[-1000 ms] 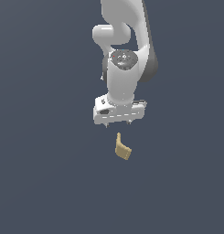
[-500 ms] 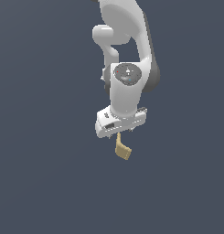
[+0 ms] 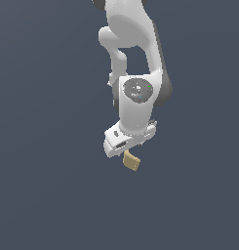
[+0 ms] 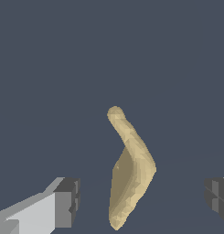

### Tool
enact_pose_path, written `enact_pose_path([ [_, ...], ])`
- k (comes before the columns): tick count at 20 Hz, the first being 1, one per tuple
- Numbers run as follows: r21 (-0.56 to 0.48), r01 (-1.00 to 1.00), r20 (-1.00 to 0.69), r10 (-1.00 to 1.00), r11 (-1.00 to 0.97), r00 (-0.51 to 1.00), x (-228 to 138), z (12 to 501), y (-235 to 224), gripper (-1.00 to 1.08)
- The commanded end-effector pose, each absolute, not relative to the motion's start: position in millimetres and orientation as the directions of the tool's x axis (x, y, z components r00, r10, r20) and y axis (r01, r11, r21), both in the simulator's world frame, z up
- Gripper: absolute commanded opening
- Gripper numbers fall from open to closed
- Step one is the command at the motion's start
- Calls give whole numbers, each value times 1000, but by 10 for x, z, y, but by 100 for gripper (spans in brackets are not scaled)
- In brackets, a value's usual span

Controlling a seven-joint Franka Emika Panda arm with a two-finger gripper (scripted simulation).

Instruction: Pick up the object and move it to a goal position.

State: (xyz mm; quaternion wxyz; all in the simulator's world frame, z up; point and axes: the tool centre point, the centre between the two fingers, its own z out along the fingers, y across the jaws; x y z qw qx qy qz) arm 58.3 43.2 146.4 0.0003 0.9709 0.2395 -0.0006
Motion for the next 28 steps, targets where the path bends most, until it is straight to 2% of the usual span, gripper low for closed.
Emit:
enact_pose_path([
  [1, 0, 475, 0, 475, -880, 880, 603, 1453, 437, 100],
  [7, 0, 472, -1, 472, -881, 881, 595, 1386, 435, 100],
  [16, 0, 476, 0, 476, -880, 880, 590, 972, 436, 100],
  [21, 0, 476, 0, 476, -879, 879, 604, 952, 440, 100],
  [22, 0, 476, 0, 476, -879, 879, 604, 952, 440, -100],
  [28, 0, 476, 0, 476, -879, 879, 604, 952, 440, -100],
])
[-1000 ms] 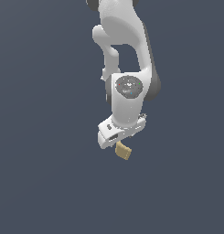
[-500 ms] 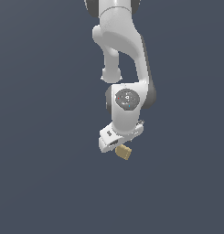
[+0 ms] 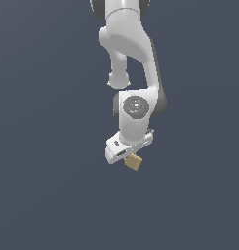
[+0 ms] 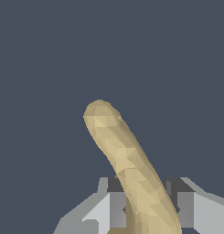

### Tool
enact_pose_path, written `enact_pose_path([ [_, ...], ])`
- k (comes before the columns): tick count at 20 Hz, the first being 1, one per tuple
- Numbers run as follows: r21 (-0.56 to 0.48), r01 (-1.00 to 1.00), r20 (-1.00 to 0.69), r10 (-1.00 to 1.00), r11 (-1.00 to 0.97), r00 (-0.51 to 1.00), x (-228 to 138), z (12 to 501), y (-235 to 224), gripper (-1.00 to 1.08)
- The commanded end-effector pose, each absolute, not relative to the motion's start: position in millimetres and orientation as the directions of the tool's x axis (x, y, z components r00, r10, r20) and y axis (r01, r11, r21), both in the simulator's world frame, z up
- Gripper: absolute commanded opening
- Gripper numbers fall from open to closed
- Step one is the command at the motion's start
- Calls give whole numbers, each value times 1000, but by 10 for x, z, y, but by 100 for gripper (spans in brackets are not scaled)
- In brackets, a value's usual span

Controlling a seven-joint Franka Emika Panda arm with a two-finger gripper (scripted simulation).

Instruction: Pick up the object and move it to a goal position.

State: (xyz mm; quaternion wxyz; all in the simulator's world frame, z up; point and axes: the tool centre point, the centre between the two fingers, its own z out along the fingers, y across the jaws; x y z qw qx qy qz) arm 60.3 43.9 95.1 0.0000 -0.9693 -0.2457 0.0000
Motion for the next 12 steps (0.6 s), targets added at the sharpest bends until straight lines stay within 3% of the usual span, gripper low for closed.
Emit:
enact_pose_path([
  [1, 0, 476, 0, 476, -879, 879, 604, 952, 440, -100],
  [12, 0, 476, 0, 476, -879, 879, 541, 1099, 518, -100],
])
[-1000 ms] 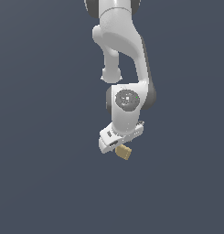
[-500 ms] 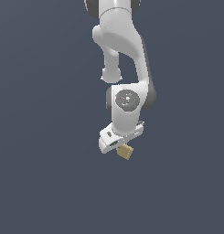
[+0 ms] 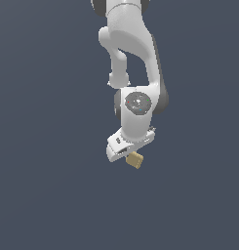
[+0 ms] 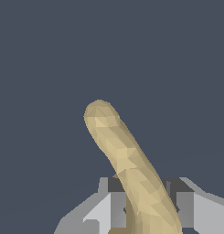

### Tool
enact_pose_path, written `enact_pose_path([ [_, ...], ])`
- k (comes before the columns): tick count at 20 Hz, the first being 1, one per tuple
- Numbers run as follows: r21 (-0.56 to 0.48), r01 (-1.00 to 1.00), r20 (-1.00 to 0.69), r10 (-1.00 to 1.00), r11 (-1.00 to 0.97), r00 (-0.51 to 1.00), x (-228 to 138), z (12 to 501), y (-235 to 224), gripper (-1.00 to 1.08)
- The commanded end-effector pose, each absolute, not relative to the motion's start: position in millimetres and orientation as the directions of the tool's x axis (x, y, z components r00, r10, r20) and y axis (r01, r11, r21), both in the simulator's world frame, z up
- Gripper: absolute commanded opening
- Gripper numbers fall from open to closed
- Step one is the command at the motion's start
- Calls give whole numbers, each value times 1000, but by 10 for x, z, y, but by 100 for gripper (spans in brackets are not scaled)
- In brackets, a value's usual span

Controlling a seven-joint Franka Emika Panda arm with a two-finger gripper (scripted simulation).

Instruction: Pick up the object and move it to a goal position.

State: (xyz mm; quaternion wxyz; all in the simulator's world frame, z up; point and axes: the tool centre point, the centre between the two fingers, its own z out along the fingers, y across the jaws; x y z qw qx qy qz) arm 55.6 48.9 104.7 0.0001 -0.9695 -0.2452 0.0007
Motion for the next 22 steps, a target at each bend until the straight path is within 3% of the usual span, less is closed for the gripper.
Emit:
enact_pose_path([
  [1, 0, 476, 0, 476, -879, 879, 524, 1139, 540, -100],
  [9, 1, 476, -1, 476, -879, 879, 306, 1659, 831, -100],
  [22, 2, 477, -1, 477, -879, 879, -228, 2988, 1567, -100],
])
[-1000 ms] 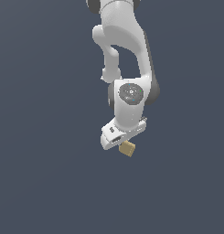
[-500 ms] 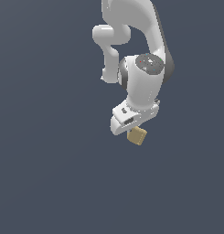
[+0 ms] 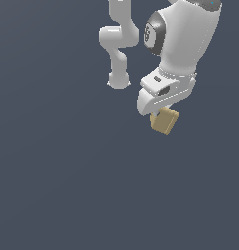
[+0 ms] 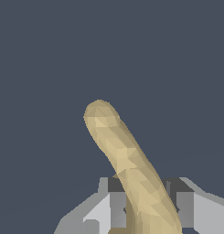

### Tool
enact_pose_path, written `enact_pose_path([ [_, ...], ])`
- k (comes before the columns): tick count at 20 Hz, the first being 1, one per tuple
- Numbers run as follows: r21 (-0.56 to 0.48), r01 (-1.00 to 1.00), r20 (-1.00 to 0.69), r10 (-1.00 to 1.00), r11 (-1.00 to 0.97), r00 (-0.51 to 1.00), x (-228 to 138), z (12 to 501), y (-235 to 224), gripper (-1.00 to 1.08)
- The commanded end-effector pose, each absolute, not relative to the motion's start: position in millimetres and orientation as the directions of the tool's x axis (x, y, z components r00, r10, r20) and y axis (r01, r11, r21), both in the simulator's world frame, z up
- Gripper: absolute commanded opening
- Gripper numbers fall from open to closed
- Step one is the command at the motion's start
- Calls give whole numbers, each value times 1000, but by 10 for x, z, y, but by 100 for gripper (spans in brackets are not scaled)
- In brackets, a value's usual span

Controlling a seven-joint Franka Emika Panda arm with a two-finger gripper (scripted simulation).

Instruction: Pick up the object and move it to a goal position.

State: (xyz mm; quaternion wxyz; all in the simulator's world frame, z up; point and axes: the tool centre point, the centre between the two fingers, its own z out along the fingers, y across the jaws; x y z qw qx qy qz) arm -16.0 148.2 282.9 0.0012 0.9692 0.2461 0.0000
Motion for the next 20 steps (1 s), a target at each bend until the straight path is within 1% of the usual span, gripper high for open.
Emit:
enact_pose_path([
  [1, 2, 477, -1, 477, -879, 879, -268, 3091, 1624, -100],
  [7, 2, 477, -1, 477, -879, 879, -480, 3668, 1946, -100],
  [11, 1, 477, -1, 477, -879, 879, -579, 3962, 2112, -100],
  [15, 1, 477, 0, 477, -879, 879, -640, 4161, 2225, -100],
  [20, 0, 476, 0, 476, -879, 879, -669, 4283, 2297, -100],
])
